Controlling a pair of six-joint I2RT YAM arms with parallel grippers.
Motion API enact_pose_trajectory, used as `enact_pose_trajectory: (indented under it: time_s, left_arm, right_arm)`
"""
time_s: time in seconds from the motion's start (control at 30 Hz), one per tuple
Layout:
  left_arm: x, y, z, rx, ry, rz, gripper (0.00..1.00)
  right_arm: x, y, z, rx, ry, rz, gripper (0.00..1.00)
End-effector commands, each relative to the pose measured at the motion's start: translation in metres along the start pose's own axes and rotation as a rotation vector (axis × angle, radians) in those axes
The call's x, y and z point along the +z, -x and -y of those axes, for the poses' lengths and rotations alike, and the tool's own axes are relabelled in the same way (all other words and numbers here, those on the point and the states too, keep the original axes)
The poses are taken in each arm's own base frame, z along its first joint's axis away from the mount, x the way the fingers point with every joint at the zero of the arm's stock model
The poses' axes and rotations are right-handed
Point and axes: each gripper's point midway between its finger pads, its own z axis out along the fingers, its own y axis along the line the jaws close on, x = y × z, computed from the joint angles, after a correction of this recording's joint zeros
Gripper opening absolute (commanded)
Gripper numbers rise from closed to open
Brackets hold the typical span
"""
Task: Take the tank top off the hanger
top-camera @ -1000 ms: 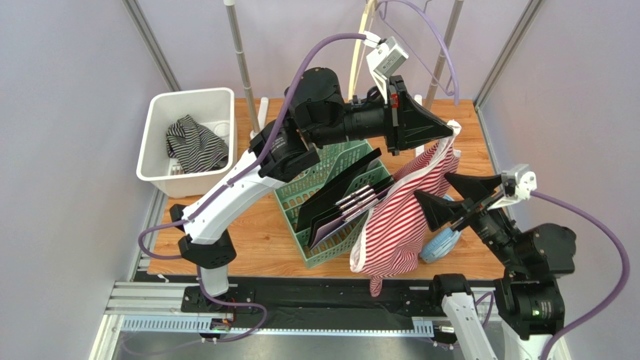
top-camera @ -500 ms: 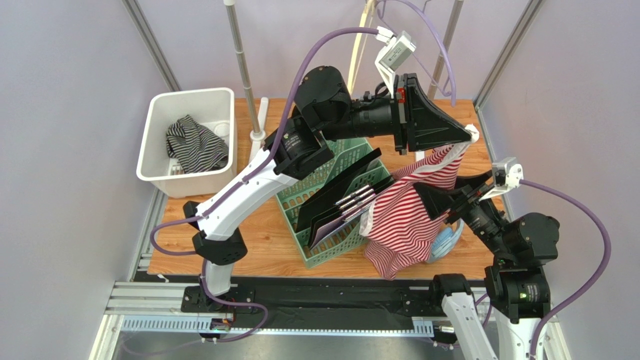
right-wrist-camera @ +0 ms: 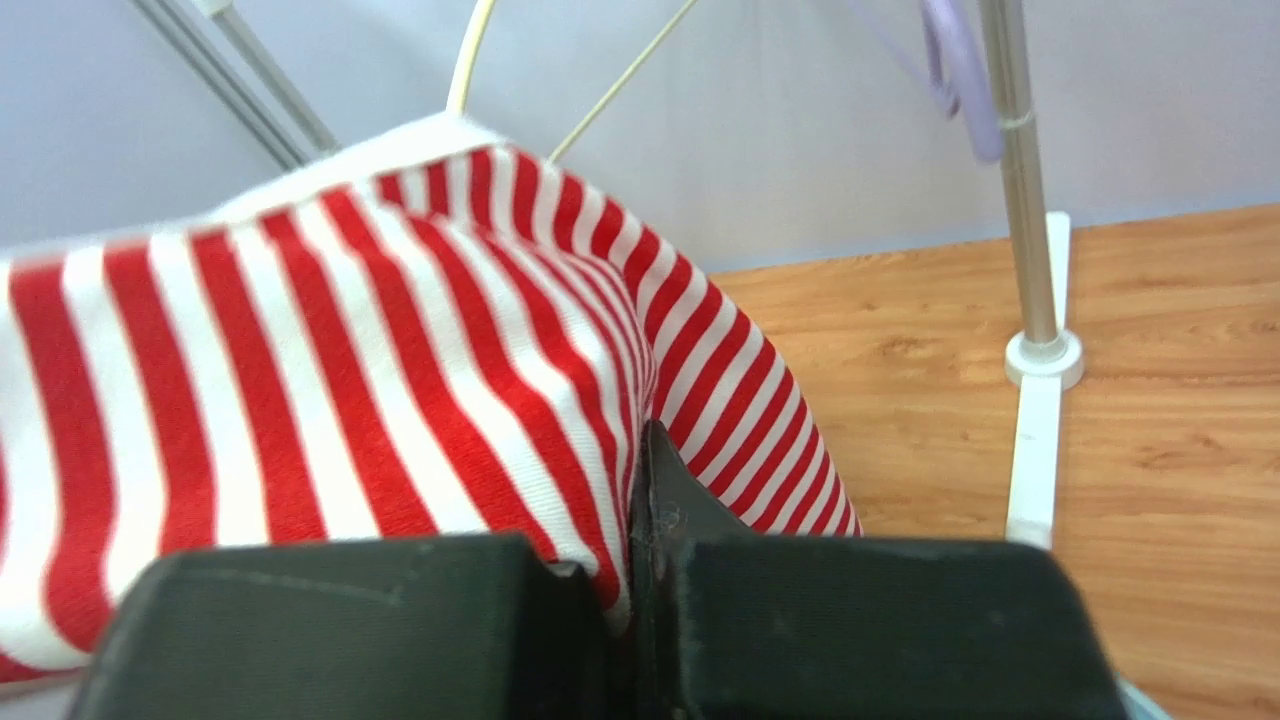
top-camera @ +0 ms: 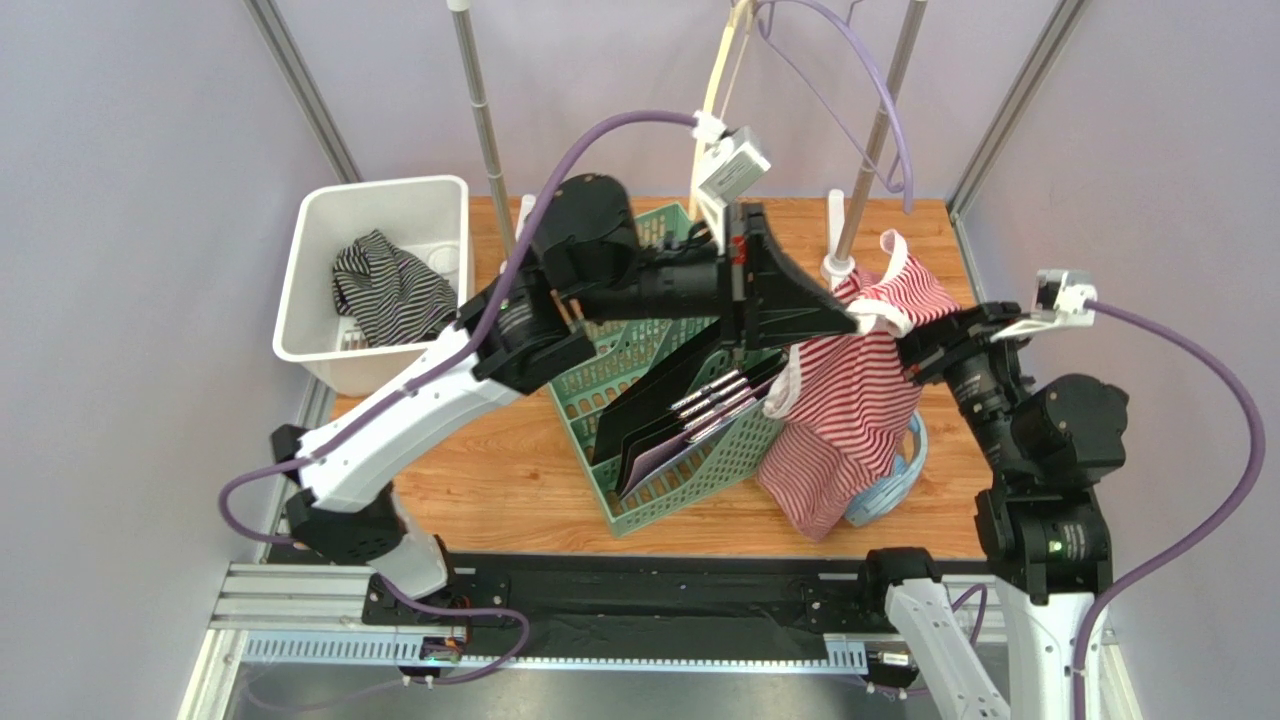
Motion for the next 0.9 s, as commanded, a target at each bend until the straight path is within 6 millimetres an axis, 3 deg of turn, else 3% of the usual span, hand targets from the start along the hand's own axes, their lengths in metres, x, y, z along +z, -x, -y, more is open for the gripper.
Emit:
enact_pose_trajectory:
  time_s: [0.0, 0.03, 0.1, 0.13, 0.2, 0.23, 0.27, 0.37, 0.4, 0.43, 0.47, 0.5, 0.53, 0.6, 0.73, 0.87]
  left_arm:
    - [-0.042, 0.004, 0.009, 0.123, 0.069, 0.057, 0.0]
    - [-0.042, -0.021, -0.015, 0.103, 0.136, 0.016, 0.0]
    - [-0.048, -0.038, -0.032, 0.091, 0.199, -0.011, 0.0]
    - [-0.049, -0.057, -0.051, 0.079, 0.261, -0.041, 0.0]
    - [-0.053, -0.077, -0.07, 0.069, 0.327, -0.09, 0.0]
    - [-0.057, -0.085, -0.083, 0.076, 0.379, -0.107, 0.02]
    - [-0.061, -0.095, -0.091, 0.069, 0.413, -0.14, 0.07]
    - [-0.071, -0.101, -0.097, 0.098, 0.455, -0.166, 0.38]
    - [-0.077, -0.094, -0.089, 0.114, 0.444, -0.151, 0.45]
    - [-0.079, -0.094, -0.082, 0.144, 0.412, -0.158, 0.65]
    - [-0.082, -0.091, -0.074, 0.161, 0.387, -0.159, 0.74]
    - [-0.089, -0.082, -0.062, 0.186, 0.361, -0.145, 0.9]
    - [-0.093, -0.076, -0.054, 0.218, 0.342, -0.144, 0.95]
    - [-0.106, -0.064, -0.042, 0.254, 0.343, -0.125, 0.99]
    - [-0.121, -0.044, -0.038, 0.384, 0.377, -0.089, 0.99]
    - [-0.114, -0.032, -0.047, 0.498, 0.391, -0.076, 0.99]
  right_arm:
    - [0.021, 0.065, 0.005, -0.032, -0.09, 0.175, 0.0]
    - [0.021, 0.083, -0.004, -0.039, -0.072, 0.21, 0.0]
    - [0.035, 0.097, -0.012, -0.04, -0.04, 0.218, 0.0]
    - [0.035, 0.11, -0.026, -0.048, 0.013, 0.235, 0.0]
    - [0.046, 0.119, -0.039, -0.058, 0.081, 0.242, 0.0]
    - [0.043, 0.128, -0.056, -0.079, 0.149, 0.246, 0.0]
    - [0.043, 0.132, -0.063, -0.096, 0.182, 0.248, 0.0]
    - [0.047, 0.132, -0.078, -0.2, 0.274, 0.221, 0.0]
    - [0.044, 0.132, -0.081, -0.233, 0.289, 0.224, 0.0]
    - [0.041, 0.133, -0.083, -0.291, 0.303, 0.236, 0.0]
    - [0.04, 0.132, -0.081, -0.31, 0.301, 0.246, 0.0]
    - [0.038, 0.133, -0.082, -0.326, 0.299, 0.257, 0.0]
    - [0.032, 0.135, -0.084, -0.345, 0.305, 0.273, 0.0]
    - [0.026, 0.138, -0.091, -0.353, 0.33, 0.283, 0.0]
    - [0.014, 0.14, -0.109, -0.3, 0.406, 0.269, 0.0]
    - [-0.003, 0.149, -0.135, -0.231, 0.521, 0.287, 0.0]
